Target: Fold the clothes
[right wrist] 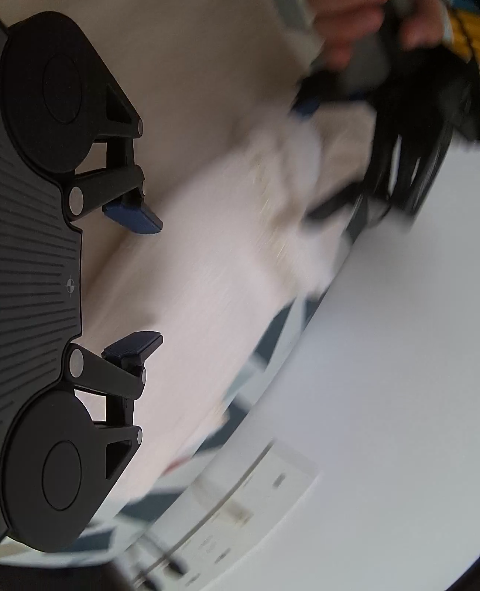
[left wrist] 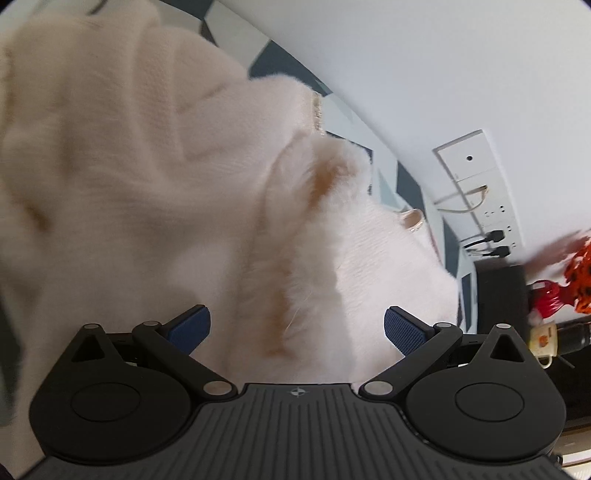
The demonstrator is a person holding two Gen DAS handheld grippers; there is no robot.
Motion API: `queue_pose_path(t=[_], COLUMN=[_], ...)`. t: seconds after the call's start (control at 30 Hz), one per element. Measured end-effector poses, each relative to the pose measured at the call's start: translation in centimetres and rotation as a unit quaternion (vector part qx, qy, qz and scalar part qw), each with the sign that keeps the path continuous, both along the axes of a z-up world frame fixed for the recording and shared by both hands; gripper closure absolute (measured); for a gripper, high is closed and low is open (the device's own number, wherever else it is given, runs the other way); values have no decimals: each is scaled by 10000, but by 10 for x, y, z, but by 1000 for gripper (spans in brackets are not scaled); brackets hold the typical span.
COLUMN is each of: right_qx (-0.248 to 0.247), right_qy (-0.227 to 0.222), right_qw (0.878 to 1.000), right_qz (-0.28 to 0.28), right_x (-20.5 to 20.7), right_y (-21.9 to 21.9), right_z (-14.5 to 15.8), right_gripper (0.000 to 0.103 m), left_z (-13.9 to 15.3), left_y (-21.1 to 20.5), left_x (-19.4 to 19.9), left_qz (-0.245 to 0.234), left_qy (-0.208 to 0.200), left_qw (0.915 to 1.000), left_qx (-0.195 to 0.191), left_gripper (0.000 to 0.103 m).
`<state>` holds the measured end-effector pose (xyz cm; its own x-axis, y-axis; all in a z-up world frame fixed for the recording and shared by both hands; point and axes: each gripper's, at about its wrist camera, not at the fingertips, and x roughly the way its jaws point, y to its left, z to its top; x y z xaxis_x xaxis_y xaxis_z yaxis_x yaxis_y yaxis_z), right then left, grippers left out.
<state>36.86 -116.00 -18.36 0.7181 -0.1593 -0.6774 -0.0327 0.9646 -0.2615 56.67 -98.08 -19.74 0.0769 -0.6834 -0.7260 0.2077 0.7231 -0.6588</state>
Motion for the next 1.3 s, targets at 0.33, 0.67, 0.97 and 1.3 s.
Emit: queue_pose_path(t=[0.33,0.67,0.97,1.3], right_qx=[2227,4889,5751,5750], right_qy=[-257,-1486,-1942,-1827], right_qw=[9491,7702,6528,6458], right_qz=[-2214,-3818,-4532,-4680], right_x=[-64,-109,-108,-122], right_y=[-91,-157,-194,-203], right_z=[-4,-36,-63,-77], right_gripper=[48,47,87,88], left_z=[-23,-6,-9,-11], left_y=[6,-7,0,-10], left_x=[-29,-21,-24,-31], left_qz=[92,916,753,359], left_qy=[1164,-93,-660,-1030], left_qw=[9911,9956,9930,9897], left_qx=[-646,146,630,925], left_gripper=[1,44,92,82])
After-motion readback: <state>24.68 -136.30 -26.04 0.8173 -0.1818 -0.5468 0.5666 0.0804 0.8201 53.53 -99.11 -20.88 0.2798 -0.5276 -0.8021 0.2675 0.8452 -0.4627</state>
